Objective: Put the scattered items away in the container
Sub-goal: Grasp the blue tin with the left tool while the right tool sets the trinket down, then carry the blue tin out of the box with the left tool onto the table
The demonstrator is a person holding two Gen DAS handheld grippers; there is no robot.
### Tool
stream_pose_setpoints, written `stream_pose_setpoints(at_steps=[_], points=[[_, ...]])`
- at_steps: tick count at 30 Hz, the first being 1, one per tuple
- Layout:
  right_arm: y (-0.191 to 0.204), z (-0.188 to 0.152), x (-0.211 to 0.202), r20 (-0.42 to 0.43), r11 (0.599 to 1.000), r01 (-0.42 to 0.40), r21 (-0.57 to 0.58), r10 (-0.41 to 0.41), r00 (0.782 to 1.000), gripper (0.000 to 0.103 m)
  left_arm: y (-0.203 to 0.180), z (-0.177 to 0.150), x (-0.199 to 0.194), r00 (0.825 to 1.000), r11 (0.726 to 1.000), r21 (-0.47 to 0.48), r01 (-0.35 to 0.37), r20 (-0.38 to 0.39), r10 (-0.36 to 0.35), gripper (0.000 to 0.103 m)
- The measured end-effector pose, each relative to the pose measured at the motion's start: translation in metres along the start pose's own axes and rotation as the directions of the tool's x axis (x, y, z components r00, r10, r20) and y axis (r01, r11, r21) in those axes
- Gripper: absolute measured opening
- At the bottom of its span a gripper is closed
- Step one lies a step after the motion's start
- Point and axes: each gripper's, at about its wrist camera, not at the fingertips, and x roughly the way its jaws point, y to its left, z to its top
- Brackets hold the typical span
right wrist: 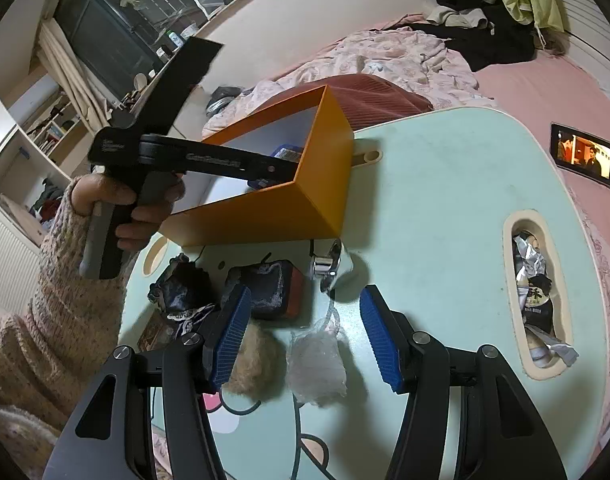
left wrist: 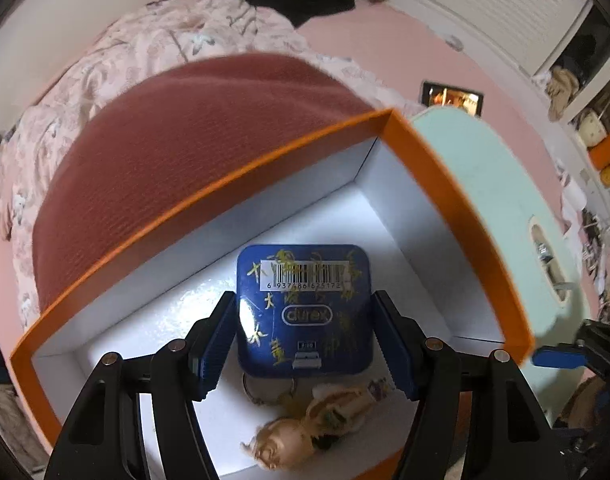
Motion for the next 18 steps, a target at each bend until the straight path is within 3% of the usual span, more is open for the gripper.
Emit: stream_pose_setpoints(at_steps=[3, 9, 14, 18], points=[[0.001, 0.000, 0.000, -0.001, 1.000, 0.000, 0.001, 0.000, 1.000, 0.057, -0.005, -0.003, -0.002, 0.999, 0.999, 0.017, -0.037, 0.024, 0.036, 0.065], [0.001, 0.000, -0.004, 0.009, 1.000, 0.004, 0.003, -0.004, 1.000, 0.057, 0.008, -0.011, -0.028, 0.990, 0.999, -0.034, -0.004, 0.138, 0.009, 0.065], [0.002, 0.001, -0.004, 0.012, 1.000, 0.010, 0.000, -0.010, 1.000, 0.057, 0.026, -0.041, -0.093, 0.956, 0.993, -0.071, 0.089, 0.286, -0.065, 0.065], [0.004, 0.002, -0.003, 0.006, 1.000, 0.013, -0.001, -0.013, 1.000, 0.057, 0.030, -0.087, -0.129, 0.936, 0.991, -0.062, 0.116, 0.340, -0.088, 0.065]])
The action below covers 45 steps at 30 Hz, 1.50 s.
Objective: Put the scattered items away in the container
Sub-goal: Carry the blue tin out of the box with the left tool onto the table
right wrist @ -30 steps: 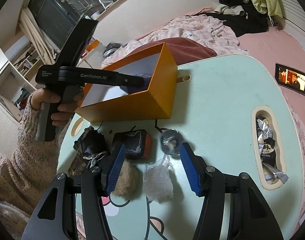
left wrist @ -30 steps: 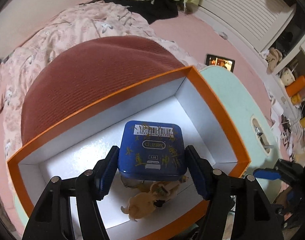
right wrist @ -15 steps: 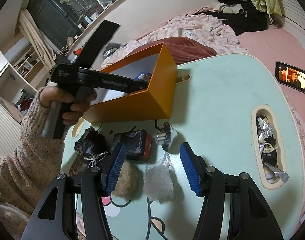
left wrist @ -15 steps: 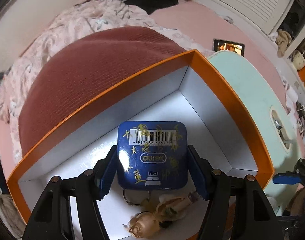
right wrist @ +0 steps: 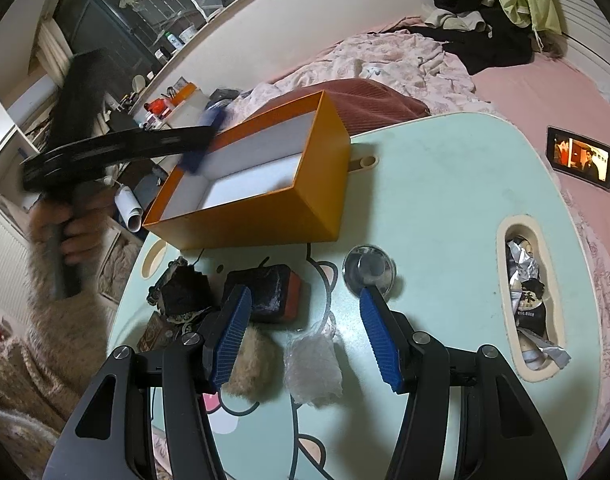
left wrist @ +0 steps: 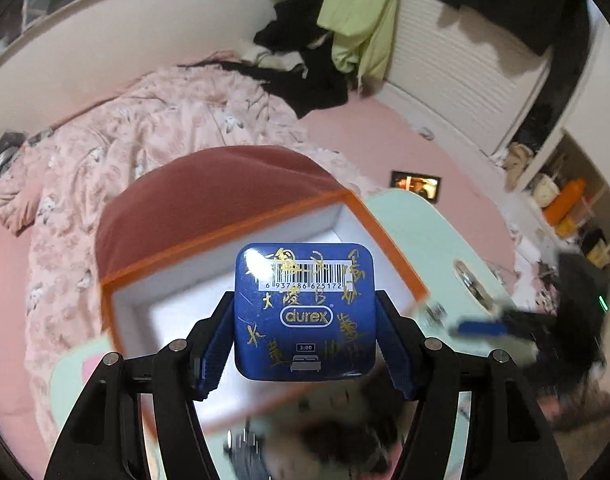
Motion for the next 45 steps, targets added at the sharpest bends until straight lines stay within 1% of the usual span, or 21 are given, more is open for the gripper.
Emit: stream_pose_setpoints(at_steps=[3, 6, 8, 11, 16, 18, 19, 21, 22, 25, 26, 28, 30, 31, 34, 37, 38, 39, 42, 44, 45], points=[[0.003, 0.004, 0.000, -0.004, 1.000, 0.003, -0.007, -0.003, 1.000, 0.057, 0.003, -0.032, -0.015, 1.000, 1.000, -0.008, 0.002, -0.013, -0.002, 0.065], [0.007, 0.009, -0.001, 0.000, 1.000, 0.005, -0.013, -0.005, 1.000, 0.057, 0.001, -0.064, -0.015, 0.999, 1.000, -0.031, -0.003, -0.040, 0.002, 0.065], [0.010, 0.015, -0.001, 0.004, 1.000, -0.001, -0.023, 0.001, 1.000, 0.057, 0.000, -0.082, -0.012, 0.998, 0.998, -0.067, 0.013, -0.054, -0.017, 0.065], [0.020, 0.027, 0.000, 0.011, 0.998, 0.014, -0.063, -0.013, 1.000, 0.057, -0.001, -0.104, -0.004, 0.997, 0.993, -0.112, 0.039, -0.067, -0.046, 0.065], [0.038, 0.062, 0.007, 0.011, 0.993, 0.036, -0.112, -0.035, 0.999, 0.057, -0.013, -0.125, 0.001, 0.997, 0.991, -0.119, 0.062, -0.035, -0.067, 0.065], [0.047, 0.076, 0.015, -0.006, 0.991, 0.050, -0.123, -0.051, 0.999, 0.057, -0.020, -0.131, 0.002, 0.998, 0.992, -0.112, 0.060, -0.029, -0.064, 0.065], [0.053, 0.085, 0.022, -0.028, 0.991, 0.051, -0.128, -0.055, 0.998, 0.057, -0.022, -0.132, 0.003, 0.997, 0.992, -0.106, 0.061, -0.032, -0.065, 0.065], [0.063, 0.099, 0.038, -0.086, 0.991, 0.043, -0.129, -0.055, 0.995, 0.057, -0.027, -0.135, 0.006, 0.997, 0.994, -0.084, 0.065, -0.029, -0.067, 0.065], [0.068, 0.106, 0.050, -0.130, 0.991, 0.038, -0.128, -0.055, 0.990, 0.057, -0.029, -0.136, 0.006, 0.998, 0.996, -0.070, 0.057, -0.021, -0.058, 0.065], [0.083, 0.115, 0.084, -0.241, 0.989, 0.030, -0.147, -0.065, 0.968, 0.057, -0.035, -0.140, 0.006, 0.999, 0.998, -0.047, 0.042, -0.028, -0.043, 0.066], [0.087, 0.116, 0.096, -0.286, 0.987, 0.033, -0.156, -0.077, 0.955, 0.057, -0.034, -0.141, 0.007, 0.999, 0.998, -0.046, 0.041, -0.029, -0.042, 0.066], [0.093, 0.115, 0.122, -0.395, 0.985, 0.029, -0.168, -0.094, 0.914, 0.051, -0.032, -0.143, 0.008, 0.999, 0.998, -0.058, 0.041, -0.032, -0.043, 0.067], [0.094, 0.111, 0.137, -0.455, 0.984, 0.035, -0.174, -0.112, 0.884, 0.051, -0.027, -0.146, 0.008, 0.998, 0.996, -0.075, 0.041, -0.034, -0.043, 0.068], [0.096, 0.110, 0.143, -0.473, 0.980, 0.043, -0.193, -0.132, 0.871, 0.051, -0.025, -0.148, 0.007, 0.999, 0.996, -0.084, 0.041, -0.031, -0.044, 0.068], [0.097, 0.110, 0.149, -0.487, 0.967, 0.088, -0.240, -0.198, 0.851, 0.051, -0.019, -0.151, 0.003, 0.999, 0.993, -0.107, 0.050, -0.013, -0.052, 0.069], [0.091, 0.114, 0.147, -0.466, 0.951, 0.152, -0.269, -0.266, 0.844, 0.051, -0.014, -0.151, -0.002, 0.998, 0.990, -0.128, 0.055, 0.019, -0.053, 0.076], [0.090, 0.114, 0.146, -0.464, 0.946, 0.165, -0.278, -0.282, 0.840, 0.051, -0.011, -0.149, -0.003, 0.998, 0.989, -0.135, 0.054, 0.031, -0.051, 0.077], [0.088, 0.115, 0.145, -0.478, 0.944, 0.166, -0.284, -0.289, 0.829, 0.050, -0.010, -0.148, -0.004, 0.998, 0.988, -0.143, 0.056, 0.043, -0.050, 0.077], [0.085, 0.113, 0.152, -0.551, 0.952, 0.126, -0.280, -0.267, 0.791, 0.051, -0.008, -0.146, -0.006, 0.997, 0.986, -0.154, 0.067, 0.055, -0.059, 0.078], [0.079, 0.115, 0.160, -0.605, 0.972, 0.074, -0.222, -0.197, 0.771, 0.051, -0.009, -0.146, -0.006, 0.997, 0.987, -0.151, 0.063, 0.055, -0.056, 0.078], [0.075, 0.115, 0.163, -0.635, 0.982, 0.055, -0.183, -0.160, 0.756, 0.051, -0.009, -0.145, -0.006, 0.997, 0.986, -0.152, 0.065, 0.055, -0.057, 0.078]])
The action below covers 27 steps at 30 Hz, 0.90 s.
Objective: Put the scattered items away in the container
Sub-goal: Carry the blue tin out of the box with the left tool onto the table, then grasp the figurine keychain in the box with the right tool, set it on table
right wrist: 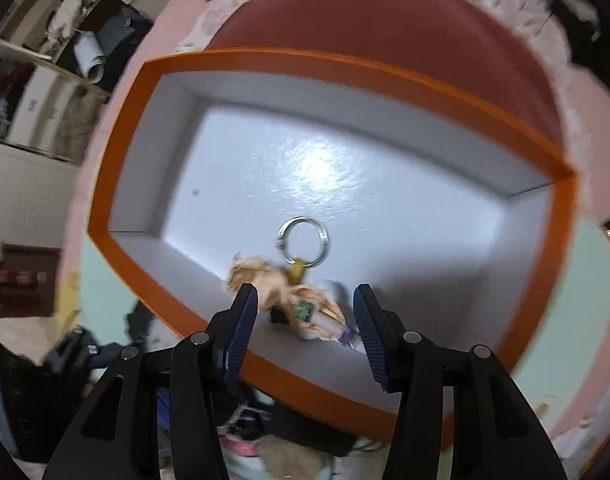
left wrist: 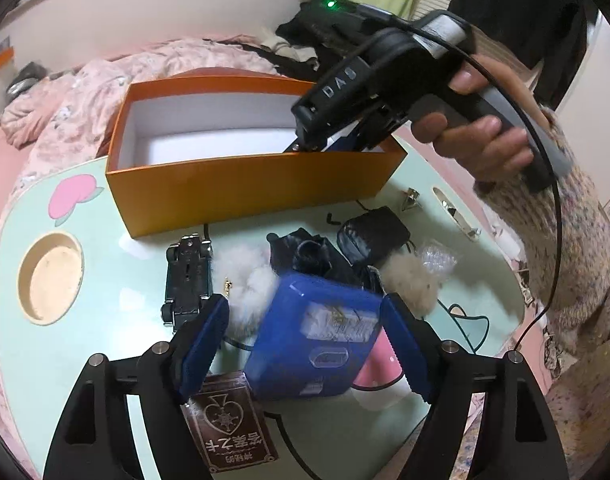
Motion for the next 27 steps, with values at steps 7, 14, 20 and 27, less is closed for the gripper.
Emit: stream_pose_setpoints(at_steps=[7, 14, 20, 27], points=[[-0.019, 0.001, 0.004, -0.048, 0.995, -0.083, 0.059, 0.085, 0.995, 0.036, 0.003, -0.007, 0.007, 1.000, 1.000, -0.003, -0.018, -0.020, 0.017, 0.079], [-0.030, -0.003, -0.025, 0.124, 0.985, -0.138, 0.101, 0.125, 0.984, 0.035, 0.006, -0.006, -0.006, 1.000, 1.000, -0.020, 0.000, 0.024, 0.000, 0.079], [-0.017, -0.030, -0.095, 0.354, 0.981, -0.194, 0.002, 0.181, 0.918, 0.035, 0.014, -0.002, -0.013, 0.999, 0.999, -0.052, 0.008, 0.048, -0.005, 0.079], [0.042, -0.076, -0.103, 0.405, 0.966, -0.224, -0.132, 0.258, 0.877, 0.035, 0.020, 0.004, -0.016, 0.998, 0.995, -0.102, 0.008, 0.070, -0.001, 0.079]])
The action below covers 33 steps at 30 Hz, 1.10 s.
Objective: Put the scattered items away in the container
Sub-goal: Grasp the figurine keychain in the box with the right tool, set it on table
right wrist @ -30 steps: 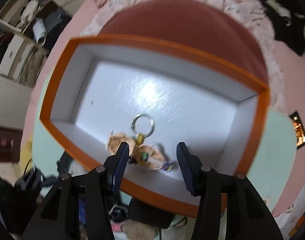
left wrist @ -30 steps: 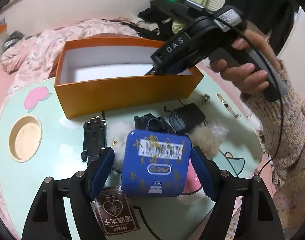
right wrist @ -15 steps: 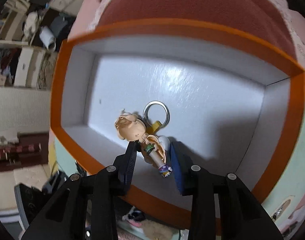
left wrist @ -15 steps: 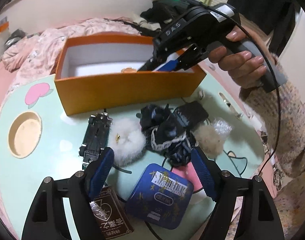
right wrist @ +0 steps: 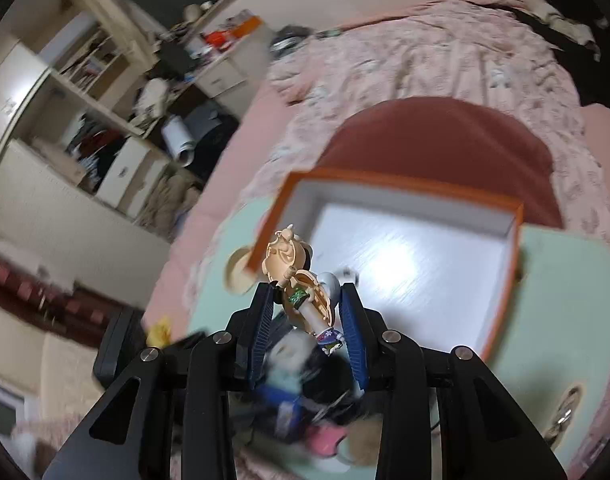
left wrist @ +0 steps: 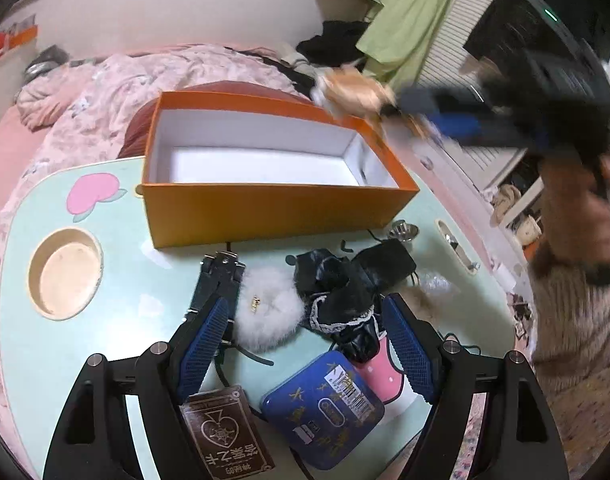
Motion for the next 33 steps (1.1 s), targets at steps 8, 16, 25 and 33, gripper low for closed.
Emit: stream_pose_setpoints(at_steps=[8, 16, 25, 33], points=[[-0.003, -0.052, 0.030, -0.033, 0.997, 0.082, 0.010, -0.081, 0.996, 0.036, 0.004, -0.004, -0.006, 0.999, 0.999, -0.036, -0.033, 0.025, 0.034, 0.079], [-0.016, -0.069, 0.036, 0.055, 0.968, 0.247, 0.051, -0.250, 0.967, 0.044, -0.003, -0.016, -0.014, 0.998, 0.998, -0.040, -0.043, 0.049, 0.045, 0.079], [0.007, -0.127, -0.003, 0.277, 0.951, 0.309, 0.013, -0.301, 0.913, 0.066, -0.008, -0.041, -0.039, 0.987, 0.993, -0.055, -0.103, 0.119, 0.109, 0.081], [0.019, -0.202, -0.013, 0.402, 0.888, 0.458, -0.042, -0.404, 0.822, 0.071, -0.035, -0.091, -0.051, 0.966, 0.980, 0.046, -0.193, 0.182, 0.182, 0.082]])
